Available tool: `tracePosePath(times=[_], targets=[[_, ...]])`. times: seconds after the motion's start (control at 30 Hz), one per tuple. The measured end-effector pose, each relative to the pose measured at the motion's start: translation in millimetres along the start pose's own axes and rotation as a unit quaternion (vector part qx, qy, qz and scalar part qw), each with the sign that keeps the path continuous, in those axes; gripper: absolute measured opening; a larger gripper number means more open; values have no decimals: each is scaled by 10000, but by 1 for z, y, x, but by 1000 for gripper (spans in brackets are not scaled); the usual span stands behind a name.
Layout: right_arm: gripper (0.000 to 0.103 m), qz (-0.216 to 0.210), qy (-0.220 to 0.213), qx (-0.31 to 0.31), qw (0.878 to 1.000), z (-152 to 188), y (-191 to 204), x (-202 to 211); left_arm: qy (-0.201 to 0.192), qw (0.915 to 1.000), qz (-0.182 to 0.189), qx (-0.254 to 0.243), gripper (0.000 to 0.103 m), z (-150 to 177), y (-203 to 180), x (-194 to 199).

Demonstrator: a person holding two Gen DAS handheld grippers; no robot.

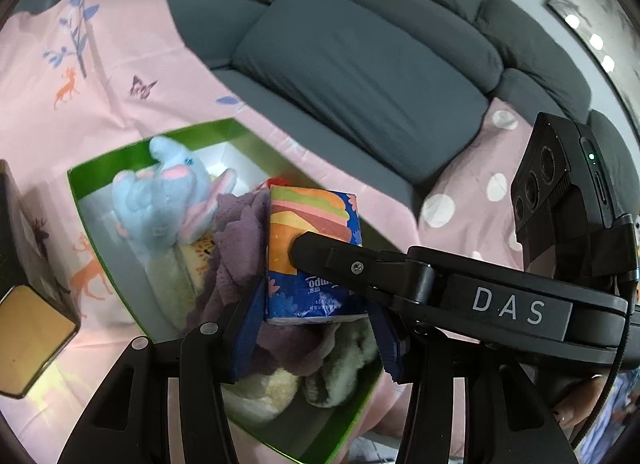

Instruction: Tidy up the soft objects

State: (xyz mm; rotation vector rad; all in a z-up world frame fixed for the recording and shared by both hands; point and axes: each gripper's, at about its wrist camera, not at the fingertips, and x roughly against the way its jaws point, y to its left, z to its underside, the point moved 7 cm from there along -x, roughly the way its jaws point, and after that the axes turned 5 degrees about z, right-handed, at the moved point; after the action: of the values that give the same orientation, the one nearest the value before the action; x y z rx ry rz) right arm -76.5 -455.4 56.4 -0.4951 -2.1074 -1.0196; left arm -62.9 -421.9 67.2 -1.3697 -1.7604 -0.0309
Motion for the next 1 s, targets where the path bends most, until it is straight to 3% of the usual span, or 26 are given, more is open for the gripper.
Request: tracePosePath(times=[0.17,0.5,0.63,0.73,0.77,0.83,0.87,1.0], targets=[[40,144,136,-27,9998,-3,-7,-16,165,9995,-255,118,51,3,6,-9],[39,204,286,-101,9993,0,-19,-31,364,9979,-379,373,51,8,15,-19],[43,90,200,-78,9997,0,-13,-22,322,9979,-429,358,57,7,12,-9],[47,17,61,-7,10000,0,-7,-12,236,9979,-469,366,66,6,9,2],[52,22,-1,37,10000,0,-5,-7,207,9977,-528,366,77,6,9,7],[66,-22,-82,151,9998,2,1,3,-13,9968,-731,318,84,6,10,22],[72,-60,-161,247,9995,3,6,9,-104,9967,-753,284,84,5,9,28],[74,-62,-486,449,9978,5,19,35,-298,9964,-700,367,84,4,5,53]])
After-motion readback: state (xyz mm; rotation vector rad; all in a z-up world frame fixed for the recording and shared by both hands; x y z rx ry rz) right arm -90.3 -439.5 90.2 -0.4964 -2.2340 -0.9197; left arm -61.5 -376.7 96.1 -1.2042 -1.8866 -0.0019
